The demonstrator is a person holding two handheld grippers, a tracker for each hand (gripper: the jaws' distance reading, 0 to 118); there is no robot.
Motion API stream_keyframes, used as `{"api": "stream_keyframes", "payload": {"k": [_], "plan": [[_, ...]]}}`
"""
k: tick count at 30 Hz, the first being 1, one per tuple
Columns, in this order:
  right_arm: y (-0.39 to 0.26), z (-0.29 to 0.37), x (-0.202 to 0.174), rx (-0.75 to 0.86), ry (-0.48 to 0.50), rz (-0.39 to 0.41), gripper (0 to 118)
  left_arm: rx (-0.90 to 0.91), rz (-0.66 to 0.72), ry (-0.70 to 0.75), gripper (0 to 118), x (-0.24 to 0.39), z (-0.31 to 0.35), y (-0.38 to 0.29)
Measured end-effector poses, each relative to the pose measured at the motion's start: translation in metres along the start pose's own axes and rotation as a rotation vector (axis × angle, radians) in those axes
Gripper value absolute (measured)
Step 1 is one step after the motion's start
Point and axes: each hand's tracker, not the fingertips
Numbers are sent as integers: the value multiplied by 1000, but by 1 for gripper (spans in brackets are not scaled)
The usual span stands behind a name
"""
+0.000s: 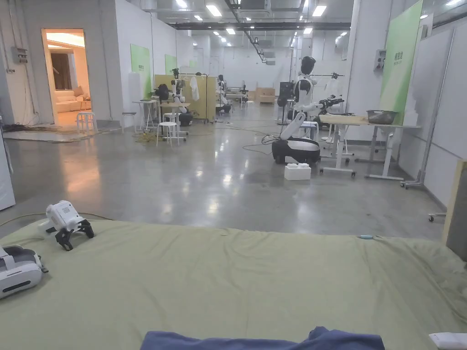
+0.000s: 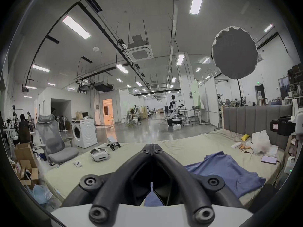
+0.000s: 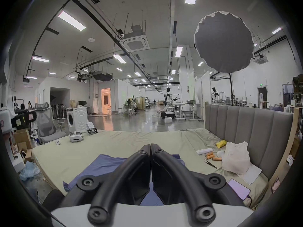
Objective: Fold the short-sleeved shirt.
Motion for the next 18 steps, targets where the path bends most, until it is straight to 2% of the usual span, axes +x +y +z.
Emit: {"api": "stream_keyframes", "payload": {"k": [4, 6, 7, 8, 10, 11, 12, 15, 18], "plan": [[1, -3, 1, -5, 4, 4, 0, -18, 14, -13, 0, -4, -6, -2], [-1, -5, 1, -16, 16, -5, 0, -120, 52, -37, 0, -14, -22, -15], [-4, -6, 2, -27, 26, -16, 0, -185, 86, -55, 12, -21, -30, -25], [-7, -7, 3, -41, 36, -26, 0, -236, 112, -79, 31, -28, -38, -39], [-17, -7, 4, -70, 50, -50, 0, -420, 137, -121, 81, -40, -65, -84], [-21, -8, 5, -93, 56, -66, 0, -497, 146, -137, 86, -46, -75, -106], [-26, -9, 6, -121, 65, -76, 0, -620, 154, -144, 84, -50, -86, -137], [-37, -10, 6, -161, 54, -75, 0, -818, 203, -140, 82, -58, -106, -209], [-46, -12, 12, -207, 36, -89, 0, -966, 219, -148, 80, -57, -119, -251]]}}
